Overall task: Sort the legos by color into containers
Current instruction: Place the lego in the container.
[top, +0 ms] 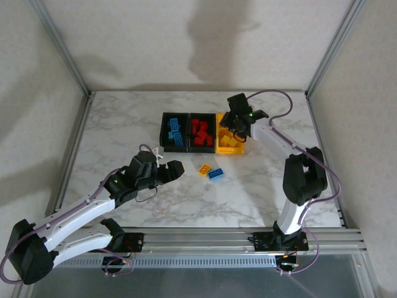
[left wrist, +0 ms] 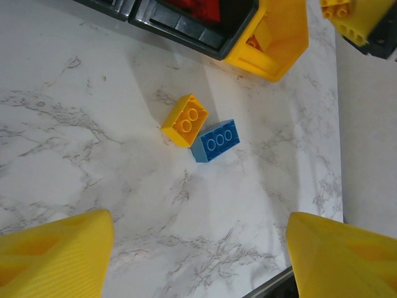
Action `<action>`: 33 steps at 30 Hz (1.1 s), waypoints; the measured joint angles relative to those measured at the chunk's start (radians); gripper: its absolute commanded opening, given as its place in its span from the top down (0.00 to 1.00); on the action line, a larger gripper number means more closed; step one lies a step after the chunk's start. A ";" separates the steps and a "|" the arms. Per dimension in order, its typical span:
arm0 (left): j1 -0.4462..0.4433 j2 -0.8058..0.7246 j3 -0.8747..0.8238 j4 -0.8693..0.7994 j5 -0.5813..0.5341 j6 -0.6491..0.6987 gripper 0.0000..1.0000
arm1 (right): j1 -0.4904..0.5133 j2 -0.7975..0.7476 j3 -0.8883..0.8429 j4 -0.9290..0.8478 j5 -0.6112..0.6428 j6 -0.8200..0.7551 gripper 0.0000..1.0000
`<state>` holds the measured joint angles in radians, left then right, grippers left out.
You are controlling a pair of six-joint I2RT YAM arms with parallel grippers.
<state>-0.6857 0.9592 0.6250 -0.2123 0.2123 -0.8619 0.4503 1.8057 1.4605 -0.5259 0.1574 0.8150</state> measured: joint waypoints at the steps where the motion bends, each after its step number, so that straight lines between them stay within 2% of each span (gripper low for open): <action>1: -0.001 0.000 0.000 0.000 -0.002 0.000 0.27 | -0.004 0.022 0.014 0.001 -0.002 0.000 0.41; 14: -0.006 -0.001 0.000 -0.001 -0.018 0.000 0.27 | -0.029 0.230 0.196 0.002 -0.005 0.047 0.38; 19: -0.006 -0.005 0.000 -0.006 -0.025 0.000 0.27 | -0.029 0.252 0.200 -0.003 -0.012 0.072 0.37; 26: -0.006 -0.010 0.000 -0.009 -0.026 0.000 0.27 | -0.029 0.267 0.214 -0.003 -0.012 0.103 0.29; 33: -0.006 -0.010 0.000 -0.009 -0.026 0.000 0.27 | -0.029 0.287 0.226 -0.005 -0.012 0.117 0.27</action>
<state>-0.6918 0.9497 0.6250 -0.2214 0.1864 -0.8623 0.4213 2.0926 1.6867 -0.5312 0.1455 0.9325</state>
